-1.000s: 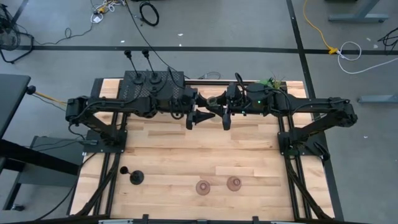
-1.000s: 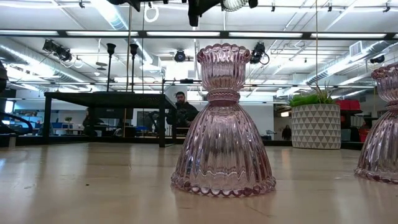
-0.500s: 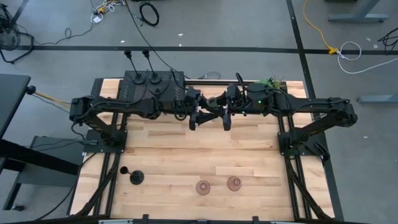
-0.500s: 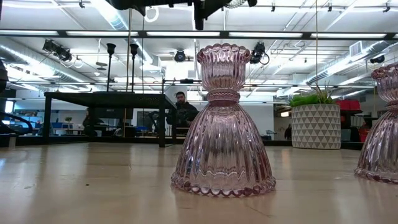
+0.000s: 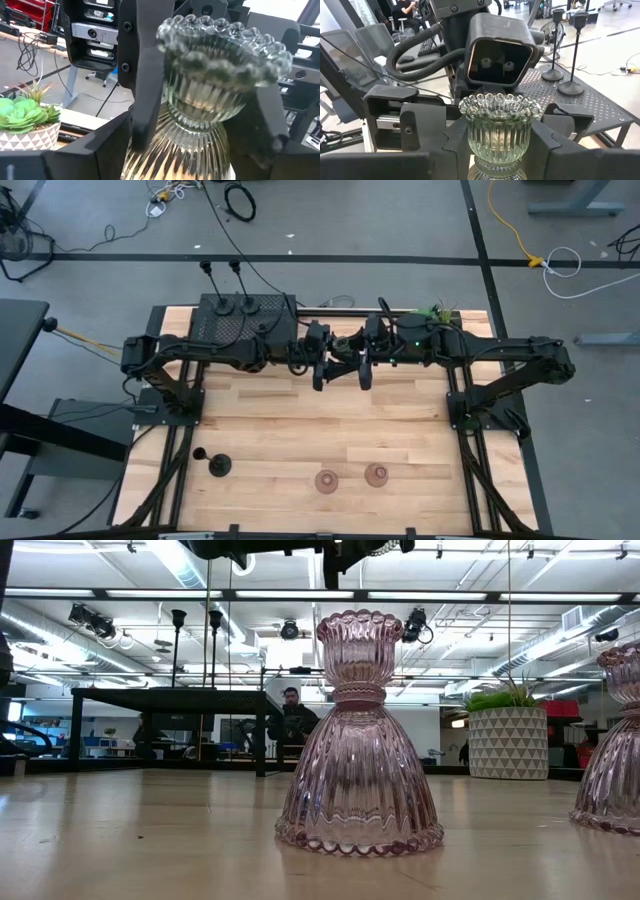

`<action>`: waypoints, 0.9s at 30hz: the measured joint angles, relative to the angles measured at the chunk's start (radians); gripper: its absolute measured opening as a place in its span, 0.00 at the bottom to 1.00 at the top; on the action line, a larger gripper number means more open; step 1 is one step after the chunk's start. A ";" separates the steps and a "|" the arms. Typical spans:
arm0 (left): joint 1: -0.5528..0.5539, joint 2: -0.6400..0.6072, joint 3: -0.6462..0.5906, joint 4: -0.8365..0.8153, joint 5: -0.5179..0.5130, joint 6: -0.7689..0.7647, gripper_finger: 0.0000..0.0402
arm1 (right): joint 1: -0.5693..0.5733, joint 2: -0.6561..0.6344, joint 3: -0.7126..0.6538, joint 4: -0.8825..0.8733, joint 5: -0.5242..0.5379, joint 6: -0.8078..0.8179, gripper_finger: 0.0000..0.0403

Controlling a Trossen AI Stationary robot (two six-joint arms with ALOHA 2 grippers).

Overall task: Pick & Place candle stick holders
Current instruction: Put the green glass candle holder on the shelf

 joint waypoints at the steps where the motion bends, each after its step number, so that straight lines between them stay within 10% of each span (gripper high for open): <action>1: 0.000 -0.001 0.000 0.001 0.002 0.002 0.68 | 0.000 0.000 0.000 0.000 0.003 0.002 0.32; 27: 0.002 -0.002 0.003 -0.044 0.059 0.017 0.66 | 0.000 0.003 0.000 -0.020 -0.002 0.002 0.32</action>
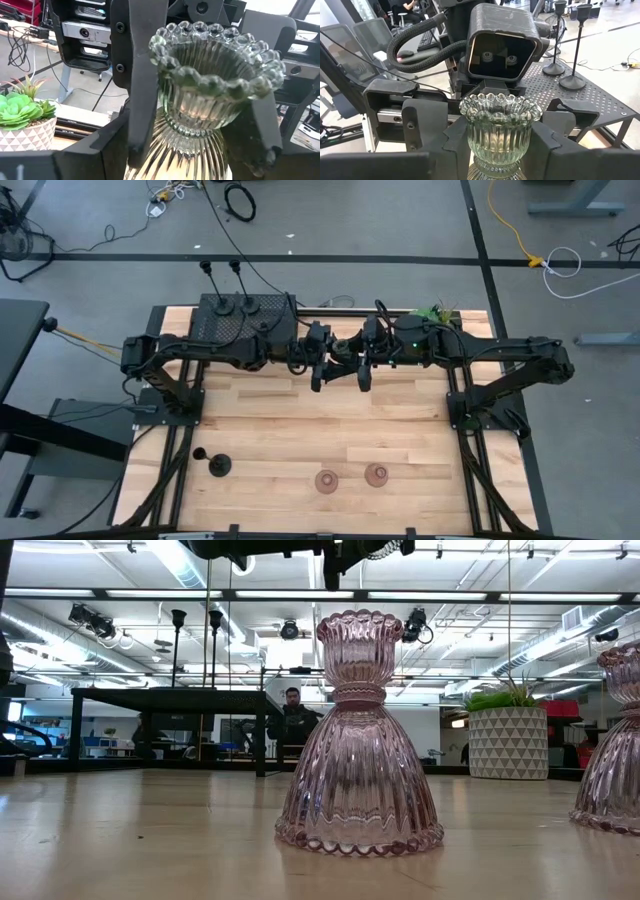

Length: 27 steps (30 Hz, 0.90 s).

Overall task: Pick & Place candle stick holders
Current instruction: Put the green glass candle holder on the shelf

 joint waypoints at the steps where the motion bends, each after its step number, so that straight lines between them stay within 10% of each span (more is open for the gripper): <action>1: 0.000 0.000 0.000 -0.001 0.001 -0.005 0.66 | 0.000 0.000 0.000 -0.002 0.000 0.000 0.32; 27: -0.002 -0.161 0.002 -0.345 -0.102 0.093 0.50 | 0.000 -0.032 -0.001 -0.070 0.000 -0.044 0.38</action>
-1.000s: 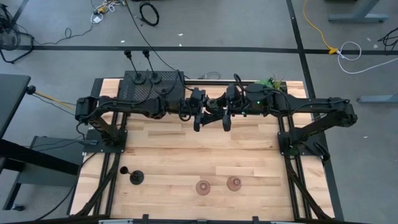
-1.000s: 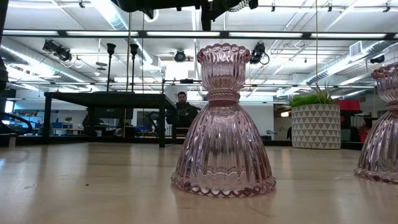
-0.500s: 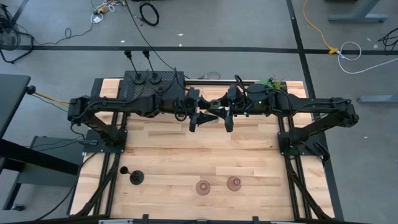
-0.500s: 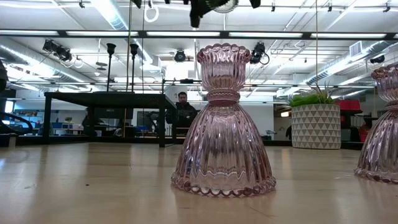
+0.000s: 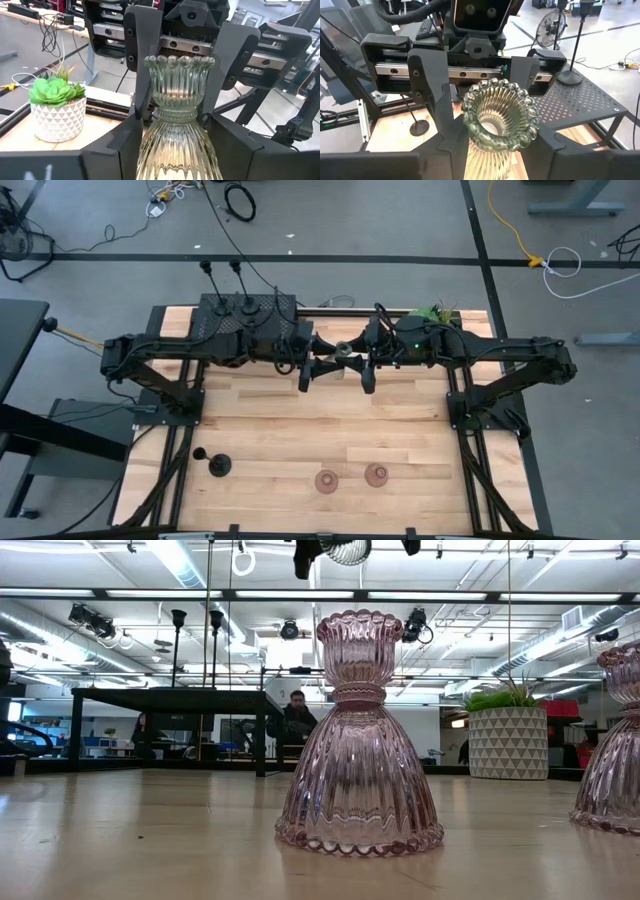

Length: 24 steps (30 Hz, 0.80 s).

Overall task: Pick & Place candle stick holders
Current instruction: Put the green glass candle holder on the shelf

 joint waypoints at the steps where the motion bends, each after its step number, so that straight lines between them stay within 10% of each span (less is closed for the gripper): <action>1: 0.000 0.000 0.000 -0.001 0.001 0.000 0.49 | 0.000 0.000 0.000 0.000 0.000 0.000 0.38; 20: 0.001 -0.036 -0.003 -0.038 0.012 0.000 0.30 | 0.000 0.000 -0.001 0.025 0.008 -0.011 0.38; 24: -0.001 -0.028 -0.011 -0.093 0.031 -0.010 0.02 | -0.004 -0.016 0.007 0.095 0.032 -0.015 0.38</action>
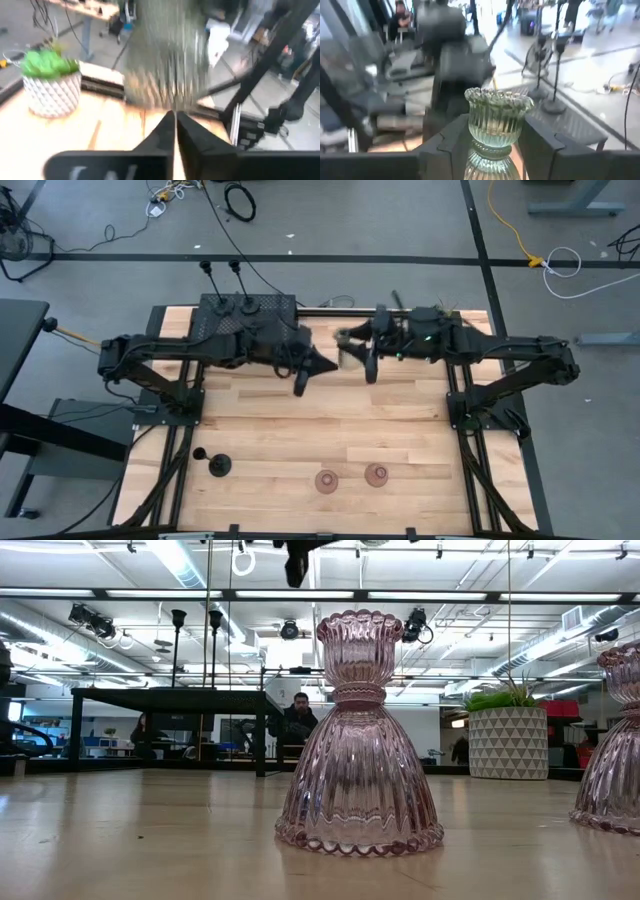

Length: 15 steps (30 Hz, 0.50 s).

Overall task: Pick & Place candle stick holders
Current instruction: Put the green glass candle holder on the shelf

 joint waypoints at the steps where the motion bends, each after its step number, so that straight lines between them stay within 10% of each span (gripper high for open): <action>1: 0.000 0.000 -0.002 -0.021 0.003 -0.001 0.01 | 0.000 -0.003 0.000 0.014 0.001 0.001 0.38; 15: -0.002 -0.004 0.002 0.005 -0.015 -0.022 0.07 | 0.002 0.004 -0.003 0.012 -0.042 0.000 0.30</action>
